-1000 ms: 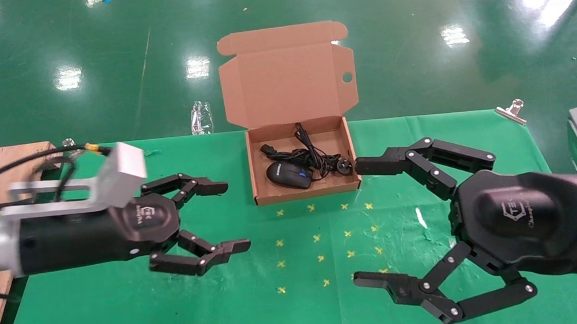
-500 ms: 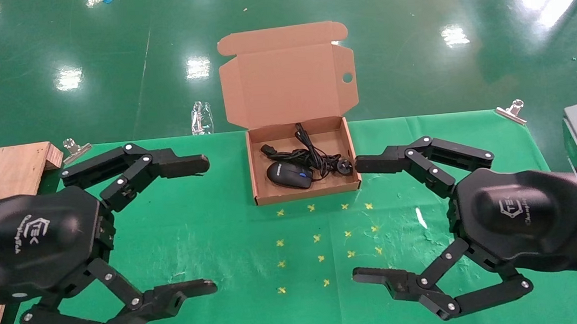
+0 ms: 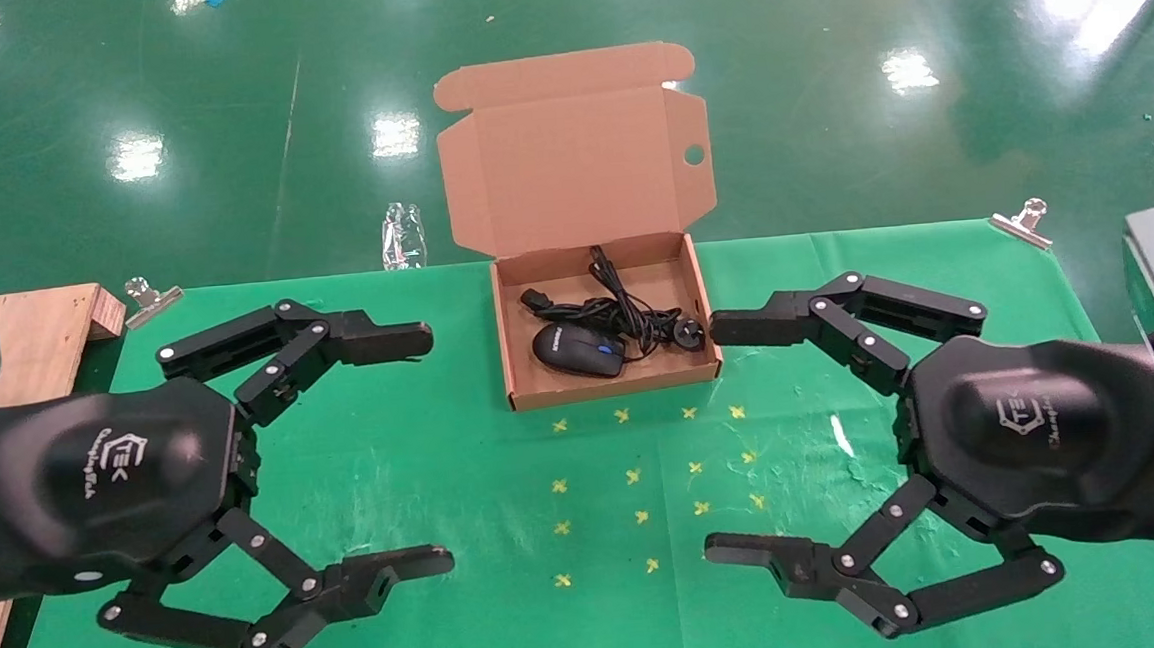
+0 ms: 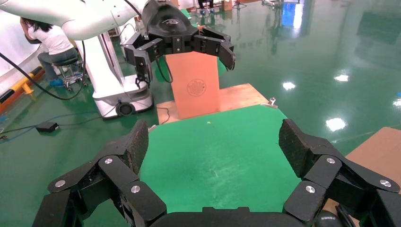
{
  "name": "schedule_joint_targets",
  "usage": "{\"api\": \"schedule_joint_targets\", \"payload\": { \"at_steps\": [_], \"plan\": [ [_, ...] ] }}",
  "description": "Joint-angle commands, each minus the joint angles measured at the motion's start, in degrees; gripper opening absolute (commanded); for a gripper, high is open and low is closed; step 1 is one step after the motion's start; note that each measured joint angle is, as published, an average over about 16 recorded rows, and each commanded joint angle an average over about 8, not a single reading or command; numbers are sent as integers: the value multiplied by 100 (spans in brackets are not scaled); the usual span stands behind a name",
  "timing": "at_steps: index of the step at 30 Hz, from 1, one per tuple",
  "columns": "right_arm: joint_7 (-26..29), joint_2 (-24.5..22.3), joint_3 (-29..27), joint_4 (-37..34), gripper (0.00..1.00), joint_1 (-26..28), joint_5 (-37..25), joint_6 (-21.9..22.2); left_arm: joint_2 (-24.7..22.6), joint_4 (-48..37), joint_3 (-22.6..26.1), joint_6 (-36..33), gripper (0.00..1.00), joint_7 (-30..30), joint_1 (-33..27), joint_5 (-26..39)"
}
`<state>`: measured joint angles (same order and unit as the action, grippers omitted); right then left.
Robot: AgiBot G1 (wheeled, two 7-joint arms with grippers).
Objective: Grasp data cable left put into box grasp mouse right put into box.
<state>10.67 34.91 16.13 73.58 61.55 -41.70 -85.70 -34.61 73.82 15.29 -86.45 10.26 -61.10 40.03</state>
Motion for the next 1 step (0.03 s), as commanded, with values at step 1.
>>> {"api": "schedule_joint_targets", "payload": {
  "at_steps": [1],
  "plan": [
    [0, 1, 1, -1, 100, 1, -1, 1, -12, -8, 22, 22, 100, 16, -12, 54]
  ]
}}
